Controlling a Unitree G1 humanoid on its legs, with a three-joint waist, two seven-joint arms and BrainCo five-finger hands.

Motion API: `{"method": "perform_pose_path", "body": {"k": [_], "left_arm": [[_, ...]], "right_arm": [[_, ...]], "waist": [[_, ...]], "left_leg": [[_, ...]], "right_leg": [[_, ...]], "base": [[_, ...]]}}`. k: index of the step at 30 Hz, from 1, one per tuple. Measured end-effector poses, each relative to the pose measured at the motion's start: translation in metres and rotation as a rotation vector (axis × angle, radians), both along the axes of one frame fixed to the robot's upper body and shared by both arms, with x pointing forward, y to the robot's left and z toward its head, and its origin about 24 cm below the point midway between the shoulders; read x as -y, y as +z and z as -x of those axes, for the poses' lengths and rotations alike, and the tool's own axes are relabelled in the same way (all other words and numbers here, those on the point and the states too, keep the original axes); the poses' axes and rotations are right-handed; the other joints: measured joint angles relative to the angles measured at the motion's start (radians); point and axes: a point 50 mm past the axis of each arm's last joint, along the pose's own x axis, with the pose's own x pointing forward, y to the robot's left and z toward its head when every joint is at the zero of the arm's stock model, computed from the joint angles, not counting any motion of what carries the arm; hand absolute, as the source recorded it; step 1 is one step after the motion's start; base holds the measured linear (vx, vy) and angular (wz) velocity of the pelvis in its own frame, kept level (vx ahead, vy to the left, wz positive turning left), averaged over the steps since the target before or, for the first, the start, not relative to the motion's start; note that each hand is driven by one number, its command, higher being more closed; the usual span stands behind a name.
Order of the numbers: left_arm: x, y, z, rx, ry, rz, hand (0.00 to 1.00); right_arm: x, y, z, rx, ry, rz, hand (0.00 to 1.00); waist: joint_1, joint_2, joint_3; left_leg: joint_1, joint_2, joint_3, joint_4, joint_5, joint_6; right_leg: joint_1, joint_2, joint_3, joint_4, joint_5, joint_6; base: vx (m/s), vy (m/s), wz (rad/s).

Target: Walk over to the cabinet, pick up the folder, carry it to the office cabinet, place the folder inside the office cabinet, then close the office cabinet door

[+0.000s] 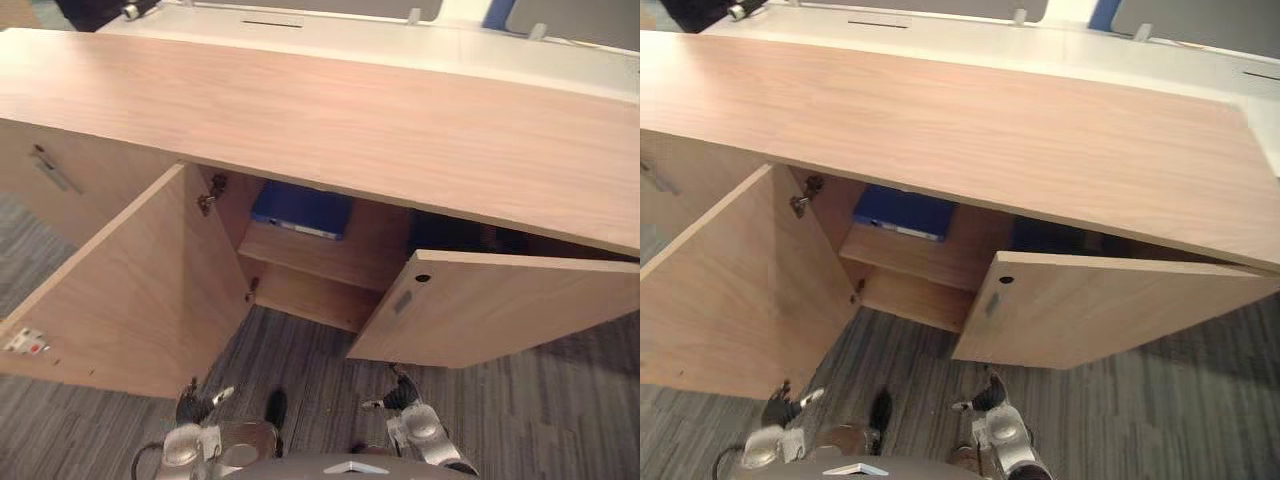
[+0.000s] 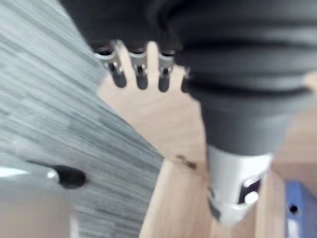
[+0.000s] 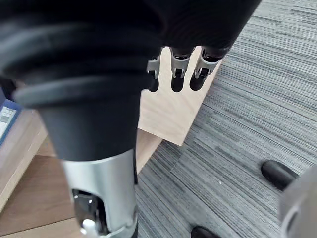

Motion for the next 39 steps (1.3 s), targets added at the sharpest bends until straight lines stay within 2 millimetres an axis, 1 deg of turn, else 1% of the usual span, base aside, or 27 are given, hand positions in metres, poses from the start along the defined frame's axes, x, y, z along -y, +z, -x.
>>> {"method": "perform_pose_path", "body": {"k": [1, 2, 3, 4, 5, 6, 7, 9, 11, 12, 13, 15, 16, 19, 21, 23, 24, 27, 29, 30, 31, 32, 33, 34, 35, 37, 39], "left_arm": [[-0.001, -0.001, 0.002, -0.007, 0.004, -0.001, 0.0], [0.0, -0.003, 0.01, -0.026, 0.008, 0.003, 0.0], [-0.002, -0.004, 0.01, -0.034, 0.011, 0.001, 0.0], [-0.004, -0.003, 0.01, -0.029, 0.019, 0.0, 0.0], [-0.009, -0.003, 0.011, -0.03, 0.028, -0.015, 0.0], [-0.012, -0.004, 0.013, -0.042, 0.03, -0.021, 0.0], [-0.014, -0.005, 0.015, -0.051, 0.039, -0.022, 0.0], [-0.024, -0.009, 0.029, -0.1, 0.111, -0.035, 0.0], [-0.039, -0.011, 0.045, -0.144, 0.204, -0.059, 0.0], [-0.044, -0.011, 0.048, -0.151, 0.222, -0.069, 0.0], [-0.054, -0.008, 0.051, -0.157, 0.24, -0.095, 0.0], [-0.076, -0.001, 0.048, -0.139, 0.267, -0.146, 0.0], [-0.095, 0.006, 0.047, -0.134, 0.289, -0.187, 0.0], [-0.12, 0.018, 0.043, -0.115, 0.318, -0.247, 0.0], [-0.147, 0.034, 0.031, -0.079, 0.346, -0.308, 0.0], [-0.162, 0.044, 0.025, -0.065, 0.348, -0.349, 0.0], [-0.174, 0.054, 0.017, -0.055, 0.337, -0.389, 0.0], [-0.19, 0.072, 0.001, -0.011, 0.321, -0.444, 0.0], [-0.191, 0.077, -0.01, 0.008, 0.294, -0.46, 0.0], [-0.186, 0.078, -0.021, 0.027, 0.253, -0.462, 0.0], [-0.18, 0.08, -0.029, 0.05, 0.22, -0.465, 0.0], [-0.163, 0.084, -0.043, 0.112, 0.137, -0.48, 0.0], [-0.153, 0.086, -0.038, 0.147, 0.174, -0.499, 0.0], [-0.149, 0.085, -0.033, 0.159, 0.165, -0.501, 0.0], [-0.14, 0.083, -0.025, 0.174, 0.129, -0.494, 0.0], [-0.127, 0.071, -0.016, 0.157, 0.106, -0.441, 0.0], [-0.116, 0.061, -0.007, 0.131, 0.093, -0.39, 0.0]], "right_arm": [[0.002, -0.002, 0.004, -0.015, -0.006, 0.003, 0.0], [0.005, -0.003, 0.01, -0.032, -0.013, 0.01, 0.0], [0.004, -0.004, 0.01, -0.039, -0.029, 0.003, 0.0], [0.001, -0.005, 0.01, -0.038, -0.03, -0.009, 0.0], [-0.006, -0.005, 0.01, -0.036, -0.032, -0.027, 0.0], [-0.009, -0.005, 0.009, -0.034, -0.03, -0.034, 0.0], [-0.009, -0.004, 0.007, -0.03, -0.029, -0.034, 0.0], [-0.008, -0.002, 0.0, -0.011, -0.023, -0.029, 0.0], [-0.007, 0.001, -0.006, 0.003, -0.018, -0.025, 0.0], [-0.007, 0.001, -0.007, 0.007, -0.016, -0.026, 0.0], [-0.008, 0.002, -0.009, 0.011, -0.009, -0.025, 0.0], [-0.01, 0.004, -0.014, 0.02, 0.027, -0.015, 0.0], [-0.008, 0.003, -0.013, 0.008, 0.044, -0.006, 0.0], [-0.005, 0.0, -0.009, -0.021, 0.074, 0.011, 0.0], [0.0, -0.001, -0.007, -0.032, 0.082, 0.022, 0.0], [0.001, -0.002, -0.006, -0.042, 0.098, 0.029, 0.0], [0.002, -0.003, -0.004, -0.055, 0.121, 0.038, 0.0], [0.001, -0.003, -0.003, -0.052, 0.129, 0.035, 0.0], [-0.002, -0.004, -0.002, -0.048, 0.154, 0.035, 0.0], [-0.005, -0.005, -0.001, -0.05, 0.166, 0.032, 0.0], [-0.006, -0.005, 0.0, -0.052, 0.166, 0.03, 0.0], [-0.007, -0.006, 0.001, -0.054, 0.164, 0.026, 0.0], [-0.007, -0.006, 0.003, -0.058, 0.157, 0.024, 0.0], [-0.006, -0.007, 0.005, -0.062, 0.151, 0.024, 0.0], [-0.001, -0.008, 0.008, -0.068, 0.117, 0.023, 0.0], [0.008, -0.008, 0.011, -0.074, 0.065, 0.026, 0.0], [0.01, -0.006, 0.007, -0.064, 0.058, 0.026, 0.0]], "waist": [[-0.002, 0.005, -0.002], [-0.012, 0.029, -0.014], [-0.017, 0.022, -0.009], [-0.012, 0.008, -0.01], [-0.007, -0.013, -0.013], [-0.007, -0.021, -0.014], [-0.007, -0.022, -0.015], [-0.008, -0.02, -0.014], [-0.008, -0.014, -0.014], [-0.009, -0.014, -0.014], [-0.01, -0.014, -0.014], [-0.01, -0.013, -0.013], [-0.011, -0.011, -0.012], [-0.018, -0.005, -0.011], [-0.025, -0.001, -0.012], [-0.027, 0.0, -0.014], [-0.028, -0.002, -0.017], [-0.027, -0.006, -0.021], [-0.034, -0.006, -0.022], [-0.034, -0.015, -0.029], [-0.033, -0.016, -0.031], [-0.024, -0.016, -0.031], [-0.016, -0.014, -0.033], [-0.013, -0.014, -0.033], [-0.01, -0.013, -0.033], [0.003, -0.012, -0.034], [0.005, -0.013, -0.035]], "left_leg": [[0.003, 0.017, 0.033, 0.049, -0.018, 0.0], [0.025, 0.036, 0.061, 0.027, -0.069, -0.011], [0.05, 0.016, 0.052, -0.027, -0.048, 0.004], [0.069, 0.005, 0.046, -0.068, -0.028, 0.007], [0.101, -0.014, 0.029, -0.146, 0.015, 0.01], [0.127, -0.025, 0.015, -0.203, 0.047, 0.014], [0.138, -0.029, 0.009, -0.226, 0.061, 0.014], [0.185, -0.036, -0.003, -0.295, 0.098, 0.017], [0.227, -0.036, -0.017, -0.352, 0.129, 0.015], [0.228, -0.035, -0.021, -0.353, 0.131, 0.015], [0.228, -0.033, -0.026, -0.353, 0.136, 0.012], [0.231, -0.022, -0.027, -0.359, 0.141, 0.009], [0.241, -0.019, -0.026, -0.36, 0.143, 0.006], [0.249, -0.011, -0.025, -0.361, 0.145, 0.003], [0.249, 0.001, -0.022, -0.361, 0.142, -0.003], [0.249, 0.007, -0.017, -0.361, 0.139, -0.007], [0.249, 0.013, -0.011, -0.361, 0.136, -0.011], [0.257, 0.02, 0.007, -0.361, 0.132, -0.016], [0.259, 0.02, 0.011, -0.361, 0.131, -0.015], [0.261, 0.02, 0.018, -0.361, 0.13, -0.016], [0.26, 0.02, 0.019, -0.361, 0.13, -0.016], [0.253, 0.019, 0.018, -0.361, 0.13, -0.016], [0.241, 0.018, 0.017, -0.361, 0.13, -0.016], [0.238, 0.018, 0.015, -0.361, 0.13, -0.016], [0.231, 0.016, 0.014, -0.361, 0.13, -0.016], [0.229, 0.015, 0.01, -0.361, 0.13, -0.016], [0.243, 0.019, 0.016, -0.361, 0.129, -0.016]], "right_leg": [[0.003, -0.001, -0.011, 0.006, -0.004, 0.006], [0.005, 0.012, -0.031, 0.029, -0.017, 0.02], [0.012, 0.006, -0.036, 0.038, -0.02, 0.025], [0.015, 0.001, -0.036, 0.03, -0.015, 0.023], [0.027, -0.005, -0.039, 0.005, -0.002, 0.024], [0.035, -0.005, -0.041, -0.015, 0.005, 0.02], [0.04, -0.006, -0.04, -0.02, 0.007, 0.019], [0.065, -0.007, -0.04, -0.031, 0.008, 0.018], [0.085, -0.001, -0.042, -0.036, 0.008, 0.018], [0.087, 0.0, -0.045, -0.036, 0.008, 0.018], [0.091, 0.003, -0.051, -0.038, 0.008, 0.017], [0.097, 0.012, -0.053, -0.04, 0.006, 0.015], [0.107, 0.019, -0.051, -0.047, 0.005, 0.013], [0.118, 0.027, -0.047, -0.053, 0.004, 0.01], [0.121, 0.041, -0.039, -0.068, 0.01, 0.003], [0.122, 0.051, -0.03, -0.076, 0.015, 0.0], [0.123, 0.057, -0.024, -0.084, 0.019, -0.004], [0.13, 0.065, -0.001, -0.093, 0.032, -0.003], [0.136, 0.066, 0.003, -0.1, 0.04, 0.002], [0.135, 0.067, 0.008, -0.104, 0.041, 0.001], [0.133, 0.067, 0.01, -0.106, 0.042, 0.0], [0.125, 0.067, 0.014, -0.104, 0.042, -0.001], [0.112, 0.066, 0.023, -0.099, 0.042, -0.001], [0.107, 0.066, 0.024, -0.098, 0.042, -0.002], [0.103, 0.065, 0.026, -0.098, 0.044, -0.006], [0.106, 0.065, 0.031, -0.098, 0.044, -0.01], [0.114, 0.068, 0.056, -0.097, 0.046, -0.013]], "base": [[0.06, 0.063, 0.63], [0.06, 0.058, 0.68], [0.04, 0.041, 0.54], [0.02, 0.019, 0.39], [0.03, 0.009, 0.27], [0.02, 0.003, 0.31], [0.01, -0.002, 0.31], [-0.02, -0.017, 0.16], [-0.04, -0.045, 0.07], [-0.05, -0.056, 0.14], [-0.08, -0.068, 0.14], [-0.1, -0.065, 0.07], [-0.1, -0.051, -0.01], [-0.1, -0.049, -0.03], [-0.09, -0.045, -0.04], [-0.05, -0.041, -0.11], [-0.03, -0.045, -0.13], [0.02, -0.035, -0.2], [0.02, -0.027, -0.14], [0.03, -0.02, -0.09], [0.03, -0.008, -0.09], [0.03, -0.007, -0.06], [0.0, 0.0, 0.0], [0.04, 0.005, 0.09], [0.04, 0.007, 0.16], [0.02, 0.005, 0.19], [-0.01, -0.007, -0.03]]}}
